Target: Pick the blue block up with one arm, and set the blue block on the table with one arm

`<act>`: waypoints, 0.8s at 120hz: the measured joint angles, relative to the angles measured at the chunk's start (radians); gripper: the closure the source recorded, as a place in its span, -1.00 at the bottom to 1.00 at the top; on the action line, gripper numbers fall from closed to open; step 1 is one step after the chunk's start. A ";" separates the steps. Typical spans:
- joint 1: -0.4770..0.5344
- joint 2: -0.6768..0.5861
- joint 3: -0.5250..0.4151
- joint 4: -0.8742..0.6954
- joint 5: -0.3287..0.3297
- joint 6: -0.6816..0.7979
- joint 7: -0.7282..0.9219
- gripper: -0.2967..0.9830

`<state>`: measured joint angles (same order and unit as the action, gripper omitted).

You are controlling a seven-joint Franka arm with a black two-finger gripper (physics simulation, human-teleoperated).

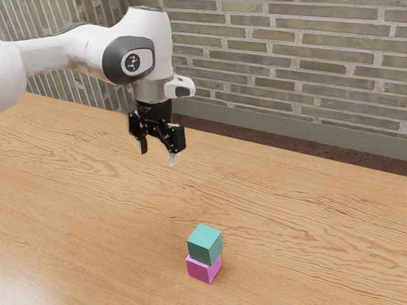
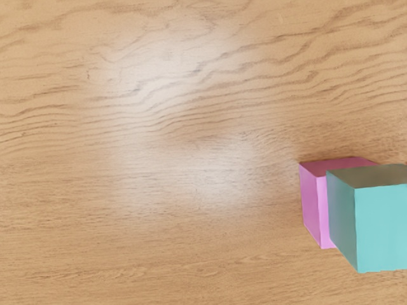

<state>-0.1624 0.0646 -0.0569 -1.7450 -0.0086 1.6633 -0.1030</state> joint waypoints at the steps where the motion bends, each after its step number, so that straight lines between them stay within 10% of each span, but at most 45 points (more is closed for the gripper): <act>1: -0.003 -0.004 0.000 -0.007 -0.004 0.006 -0.003 -0.54; 96: -0.180 0.127 0.000 -0.205 -0.074 0.297 -0.196 -0.54</act>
<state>-0.3421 0.1915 -0.0567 -1.9497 -0.0824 1.9598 -0.2991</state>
